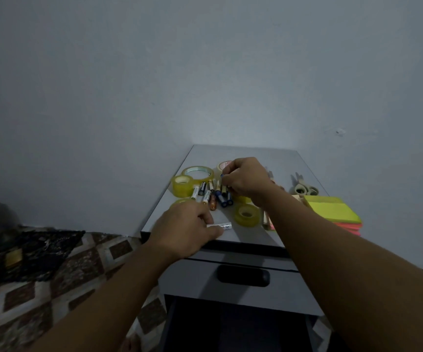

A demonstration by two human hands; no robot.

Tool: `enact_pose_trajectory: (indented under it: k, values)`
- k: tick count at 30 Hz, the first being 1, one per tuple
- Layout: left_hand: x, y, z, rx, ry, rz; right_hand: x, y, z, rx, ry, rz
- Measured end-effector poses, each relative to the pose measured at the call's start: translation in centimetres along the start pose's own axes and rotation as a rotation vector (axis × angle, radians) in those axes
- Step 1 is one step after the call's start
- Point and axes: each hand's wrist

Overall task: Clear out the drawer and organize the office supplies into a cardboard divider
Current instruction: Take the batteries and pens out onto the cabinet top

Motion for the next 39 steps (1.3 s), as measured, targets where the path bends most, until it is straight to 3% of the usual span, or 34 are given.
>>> enact_pose_trajectory:
  k: [4,10,21,32,39]
  values:
    - [-0.5,0.3,-0.3,0.111,-0.046,-0.003,-0.9,1.4,1.1,-0.014,-0.014,-0.129]
    - [-1.3,-1.1,0.3,0.368,-0.178,-0.194,-1.4,2.8,1.9,-0.069,0.033,-0.367]
    - [-2.2,-2.3,6.1,0.273,-0.362,-0.110,-0.5,2.0,1.6,-0.065,-0.095,-0.634]
    - [-0.6,-2.1,5.7,0.275,-0.363,0.140,0.0,1.7,0.8,-0.005,-0.171,-0.538]
    - [-1.3,-2.5,5.2,0.231,-0.289,-0.018,0.2,0.6,-0.1,0.073,-0.161,-0.342]
Point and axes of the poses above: each hand's wrist, its own z-axis towards the middle knuckle, its own y-axis out of the palm, x = y × z, and after that the axes turned 10 degrees about -x, right-handed
